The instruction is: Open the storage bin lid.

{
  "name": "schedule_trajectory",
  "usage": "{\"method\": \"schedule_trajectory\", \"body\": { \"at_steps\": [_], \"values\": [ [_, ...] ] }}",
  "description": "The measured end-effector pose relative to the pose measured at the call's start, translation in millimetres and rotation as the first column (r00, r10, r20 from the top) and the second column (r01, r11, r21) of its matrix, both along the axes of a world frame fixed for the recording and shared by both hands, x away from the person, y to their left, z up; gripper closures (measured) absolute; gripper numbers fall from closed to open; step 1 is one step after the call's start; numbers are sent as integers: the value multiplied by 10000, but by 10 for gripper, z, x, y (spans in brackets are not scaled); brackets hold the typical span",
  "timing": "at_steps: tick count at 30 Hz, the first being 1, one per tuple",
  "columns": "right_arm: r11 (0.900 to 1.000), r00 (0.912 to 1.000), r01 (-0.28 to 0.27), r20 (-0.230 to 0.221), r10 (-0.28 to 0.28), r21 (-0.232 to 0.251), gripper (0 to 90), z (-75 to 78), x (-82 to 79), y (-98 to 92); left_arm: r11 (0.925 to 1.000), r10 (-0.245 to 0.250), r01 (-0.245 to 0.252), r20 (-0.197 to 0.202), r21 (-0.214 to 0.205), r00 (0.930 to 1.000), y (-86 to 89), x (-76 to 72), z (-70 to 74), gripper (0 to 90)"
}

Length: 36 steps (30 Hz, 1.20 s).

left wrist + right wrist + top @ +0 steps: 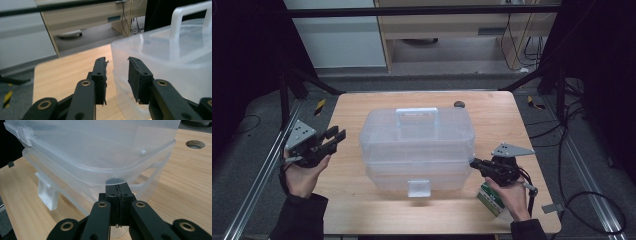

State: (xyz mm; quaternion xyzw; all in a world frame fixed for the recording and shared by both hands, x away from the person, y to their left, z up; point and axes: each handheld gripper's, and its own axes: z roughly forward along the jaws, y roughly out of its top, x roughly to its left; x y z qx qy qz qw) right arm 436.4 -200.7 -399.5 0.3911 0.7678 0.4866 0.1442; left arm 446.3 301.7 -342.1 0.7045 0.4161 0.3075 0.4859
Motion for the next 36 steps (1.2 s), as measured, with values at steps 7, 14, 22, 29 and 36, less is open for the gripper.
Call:
{"method": "schedule_trajectory", "body": {
  "at_steps": [7,14,22,29,36],
  "values": [
    [10000,10000,-31,-27,31,19,890,-1,2,-1,9990,425,-430,-601,-74,9973,85,-3,-266,723],
    [10000,10000,-38,-24,38,66,891,-9,3,3,9990,313,-334,-700,-289,9971,61,-93,-461,770],
    [10000,10000,-31,25,31,53,891,-12,3,2,9990,-393,364,-1170,-267,9924,16,-96,-624,856],
    [9999,10000,-62,-25,62,84,891,-18,4,-1,9993,-331,351,-1371,122,9900,-108,-110,-727,893],
    [9999,10000,-63,-36,63,93,891,-20,4,-2,9998,-143,119,-1384,-181,9903,-167,-164,-812,896]
  ]
}}
